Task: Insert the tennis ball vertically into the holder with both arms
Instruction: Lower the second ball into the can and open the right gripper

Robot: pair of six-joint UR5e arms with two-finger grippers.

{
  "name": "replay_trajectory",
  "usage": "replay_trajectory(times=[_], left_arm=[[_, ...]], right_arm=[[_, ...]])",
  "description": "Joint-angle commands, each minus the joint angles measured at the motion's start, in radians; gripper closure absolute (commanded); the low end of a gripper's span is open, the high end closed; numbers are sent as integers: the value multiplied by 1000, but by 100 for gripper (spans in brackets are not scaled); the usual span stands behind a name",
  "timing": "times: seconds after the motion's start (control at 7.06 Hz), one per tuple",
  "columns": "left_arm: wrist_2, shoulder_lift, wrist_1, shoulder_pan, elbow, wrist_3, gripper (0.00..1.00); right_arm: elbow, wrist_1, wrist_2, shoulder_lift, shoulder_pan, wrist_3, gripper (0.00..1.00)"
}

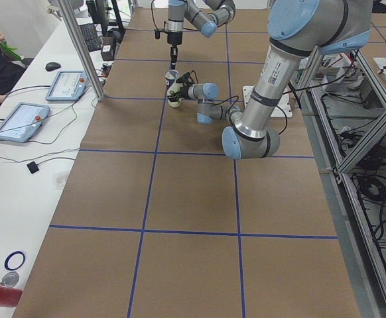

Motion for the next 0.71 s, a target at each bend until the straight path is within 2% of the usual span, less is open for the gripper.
replay_trajectory(times=[0.0, 0.14, 0.43, 0.57], left_arm=[[3, 0, -2, -5, -2, 1, 1], [2, 0, -2, -6, -2, 1, 1], [-2, 10, 1, -6, -3, 1, 1], [-23, 42, 11, -9, -38, 7, 1]], right_arm=[[2, 1, 0, 2, 3, -1, 42], [11, 1, -2, 4, 4, 13, 0], [16, 1, 0, 4, 14, 37, 0], [16, 4, 0, 4, 23, 39, 0]])
